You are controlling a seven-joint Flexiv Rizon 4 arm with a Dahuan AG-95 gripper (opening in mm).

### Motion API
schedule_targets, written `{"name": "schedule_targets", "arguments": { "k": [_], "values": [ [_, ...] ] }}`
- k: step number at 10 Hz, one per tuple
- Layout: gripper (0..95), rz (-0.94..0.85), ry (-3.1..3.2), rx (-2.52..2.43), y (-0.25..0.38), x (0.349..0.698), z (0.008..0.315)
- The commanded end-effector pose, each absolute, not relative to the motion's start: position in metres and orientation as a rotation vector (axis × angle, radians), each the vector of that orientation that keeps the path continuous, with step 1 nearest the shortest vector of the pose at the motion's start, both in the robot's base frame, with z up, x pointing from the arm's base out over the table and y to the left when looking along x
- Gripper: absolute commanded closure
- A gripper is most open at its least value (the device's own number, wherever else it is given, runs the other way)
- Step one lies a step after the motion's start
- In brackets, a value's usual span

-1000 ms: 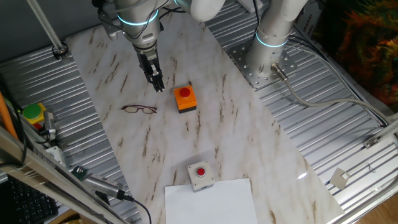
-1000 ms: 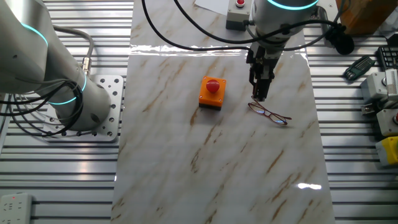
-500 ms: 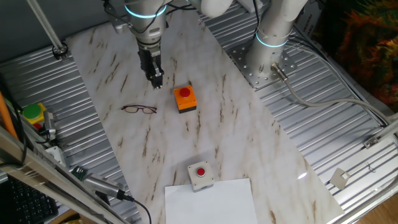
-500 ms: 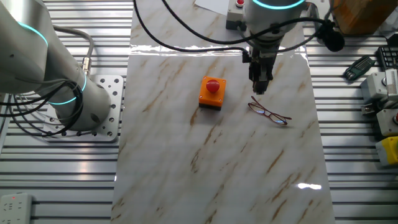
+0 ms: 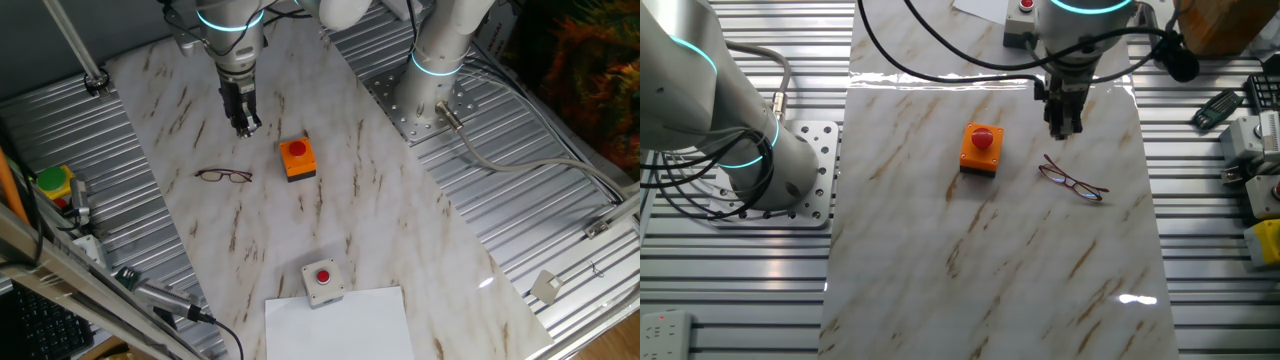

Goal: Unfold the leg of the glasses (with one hand)

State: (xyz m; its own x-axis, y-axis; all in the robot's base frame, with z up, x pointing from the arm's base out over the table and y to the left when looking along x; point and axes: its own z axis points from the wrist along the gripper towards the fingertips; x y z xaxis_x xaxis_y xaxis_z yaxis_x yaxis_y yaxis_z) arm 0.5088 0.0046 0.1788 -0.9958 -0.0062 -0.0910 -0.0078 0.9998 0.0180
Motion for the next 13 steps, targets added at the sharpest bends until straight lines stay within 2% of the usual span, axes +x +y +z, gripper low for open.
{"name": "schedule_targets", "arguments": {
  "k": [1, 13],
  "values": [
    [95.0, 0.020, 3.064, -0.006, 0.0049, 0.5083, 0.1785],
    [95.0, 0.030, 3.091, 0.059, 0.0035, 0.5075, 0.1801]
  ]
}}
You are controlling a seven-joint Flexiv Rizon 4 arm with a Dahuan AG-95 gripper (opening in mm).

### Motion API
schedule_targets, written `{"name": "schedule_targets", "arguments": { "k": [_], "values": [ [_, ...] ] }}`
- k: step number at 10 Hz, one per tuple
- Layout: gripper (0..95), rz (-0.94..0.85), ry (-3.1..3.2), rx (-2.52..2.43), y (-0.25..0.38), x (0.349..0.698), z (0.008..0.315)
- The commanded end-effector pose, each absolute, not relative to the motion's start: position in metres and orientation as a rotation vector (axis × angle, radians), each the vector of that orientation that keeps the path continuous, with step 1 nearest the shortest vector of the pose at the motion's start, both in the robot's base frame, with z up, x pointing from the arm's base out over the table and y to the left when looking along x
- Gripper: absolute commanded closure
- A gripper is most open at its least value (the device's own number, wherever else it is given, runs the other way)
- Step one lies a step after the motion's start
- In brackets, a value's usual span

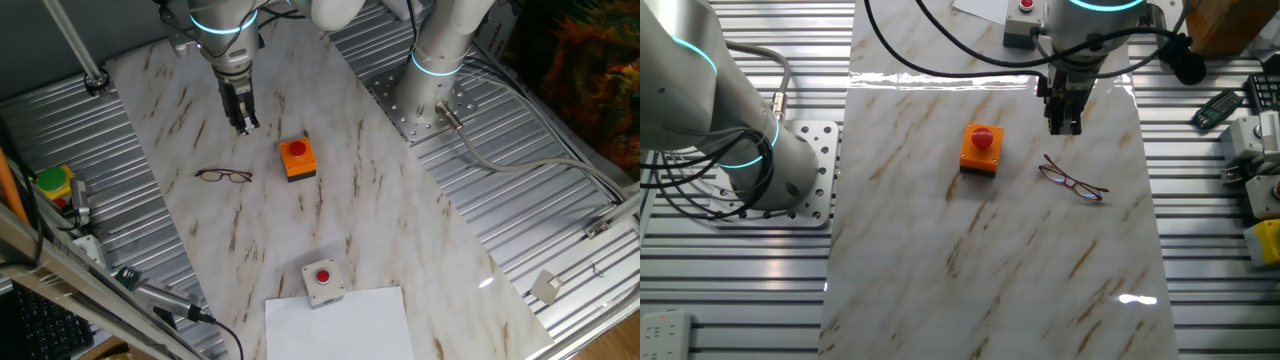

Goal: Unfold the leg of the glasses (with one hand)

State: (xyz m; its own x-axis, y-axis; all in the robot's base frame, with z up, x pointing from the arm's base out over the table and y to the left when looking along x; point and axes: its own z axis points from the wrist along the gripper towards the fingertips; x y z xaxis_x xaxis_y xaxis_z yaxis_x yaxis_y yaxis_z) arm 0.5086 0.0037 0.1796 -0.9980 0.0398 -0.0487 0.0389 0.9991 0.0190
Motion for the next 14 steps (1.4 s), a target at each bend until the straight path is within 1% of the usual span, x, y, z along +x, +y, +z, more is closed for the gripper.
{"name": "schedule_targets", "arguments": {
  "k": [1, 14],
  "values": [
    [95.0, 0.035, 3.093, 0.054, 0.0028, 0.5071, 0.1808],
    [95.0, 0.045, 3.103, 0.064, 0.0020, 0.5072, 0.1811]
  ]
}}
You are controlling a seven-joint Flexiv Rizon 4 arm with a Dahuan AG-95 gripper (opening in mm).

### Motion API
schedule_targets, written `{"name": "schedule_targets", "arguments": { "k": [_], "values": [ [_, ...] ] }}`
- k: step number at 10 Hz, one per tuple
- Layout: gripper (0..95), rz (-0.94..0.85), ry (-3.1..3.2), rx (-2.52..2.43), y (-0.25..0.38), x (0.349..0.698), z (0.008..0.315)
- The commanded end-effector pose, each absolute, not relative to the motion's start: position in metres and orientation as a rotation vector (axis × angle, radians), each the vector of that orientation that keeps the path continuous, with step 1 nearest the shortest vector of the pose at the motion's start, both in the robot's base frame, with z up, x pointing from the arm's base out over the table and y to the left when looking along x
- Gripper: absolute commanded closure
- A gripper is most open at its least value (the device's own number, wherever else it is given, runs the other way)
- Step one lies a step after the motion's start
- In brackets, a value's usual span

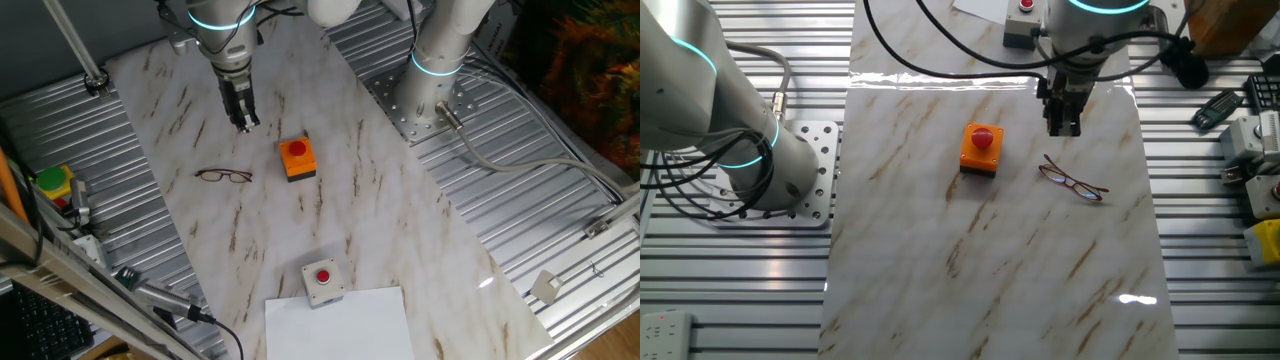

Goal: Unfold the leg of the glasses (with one hand)

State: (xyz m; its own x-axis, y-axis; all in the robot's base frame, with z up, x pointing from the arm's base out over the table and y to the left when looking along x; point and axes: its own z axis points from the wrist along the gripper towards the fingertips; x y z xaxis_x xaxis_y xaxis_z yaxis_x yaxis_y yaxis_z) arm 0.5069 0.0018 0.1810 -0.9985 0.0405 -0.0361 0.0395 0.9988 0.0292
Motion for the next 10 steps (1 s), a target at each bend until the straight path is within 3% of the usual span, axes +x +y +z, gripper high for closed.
{"name": "schedule_targets", "arguments": {
  "k": [1, 5, 10],
  "values": [
    [95.0, 0.039, 3.104, 0.065, 0.002, 0.508, 0.180],
    [95.0, 0.034, 3.096, 0.088, -0.021, 0.539, 0.138],
    [95.0, 0.038, 3.096, 0.127, -0.044, 0.586, 0.129]
  ]
}}
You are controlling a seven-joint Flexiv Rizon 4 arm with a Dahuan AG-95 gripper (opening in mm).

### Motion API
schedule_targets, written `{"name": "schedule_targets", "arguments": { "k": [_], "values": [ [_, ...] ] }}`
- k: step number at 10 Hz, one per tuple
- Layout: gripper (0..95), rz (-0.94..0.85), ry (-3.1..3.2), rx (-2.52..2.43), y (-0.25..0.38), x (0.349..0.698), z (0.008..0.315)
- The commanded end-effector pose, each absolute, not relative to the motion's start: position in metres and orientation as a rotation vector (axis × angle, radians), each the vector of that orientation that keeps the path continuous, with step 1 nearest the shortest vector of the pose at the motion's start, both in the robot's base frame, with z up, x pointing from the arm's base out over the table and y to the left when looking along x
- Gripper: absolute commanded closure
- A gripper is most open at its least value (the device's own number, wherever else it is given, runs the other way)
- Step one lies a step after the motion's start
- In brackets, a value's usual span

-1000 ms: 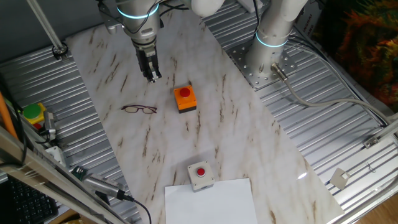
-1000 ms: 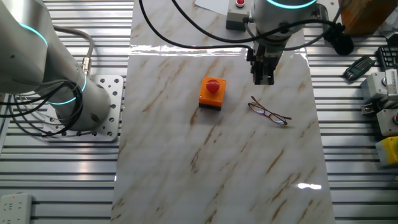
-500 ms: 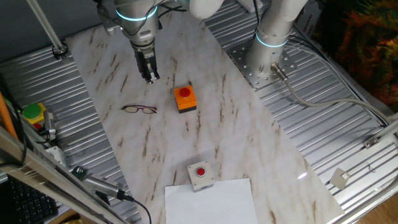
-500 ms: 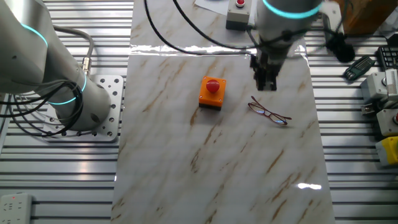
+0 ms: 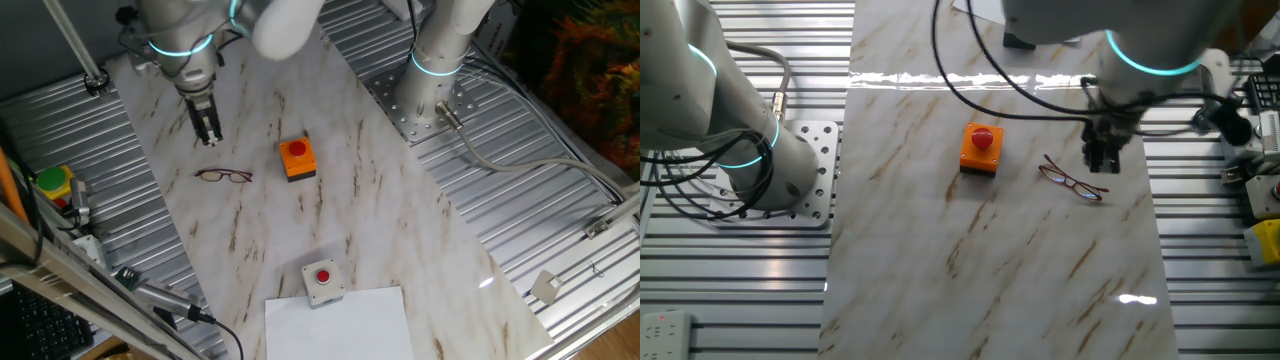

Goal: Unfold the leg of the glasses (with one hand)

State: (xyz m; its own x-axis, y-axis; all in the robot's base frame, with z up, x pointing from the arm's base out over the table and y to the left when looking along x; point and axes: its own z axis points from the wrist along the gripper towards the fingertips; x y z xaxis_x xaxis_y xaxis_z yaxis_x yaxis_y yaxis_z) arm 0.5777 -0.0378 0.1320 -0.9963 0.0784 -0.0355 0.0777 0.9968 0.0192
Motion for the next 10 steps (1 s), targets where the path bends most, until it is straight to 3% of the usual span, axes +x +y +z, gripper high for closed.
{"name": "schedule_targets", "arguments": {
  "k": [1, 10],
  "values": [
    [95.0, 0.040, 3.095, 0.139, -0.046, 0.590, 0.127],
    [95.0, 0.086, 3.093, 0.270, -0.054, 0.607, 0.079]
  ]
}}
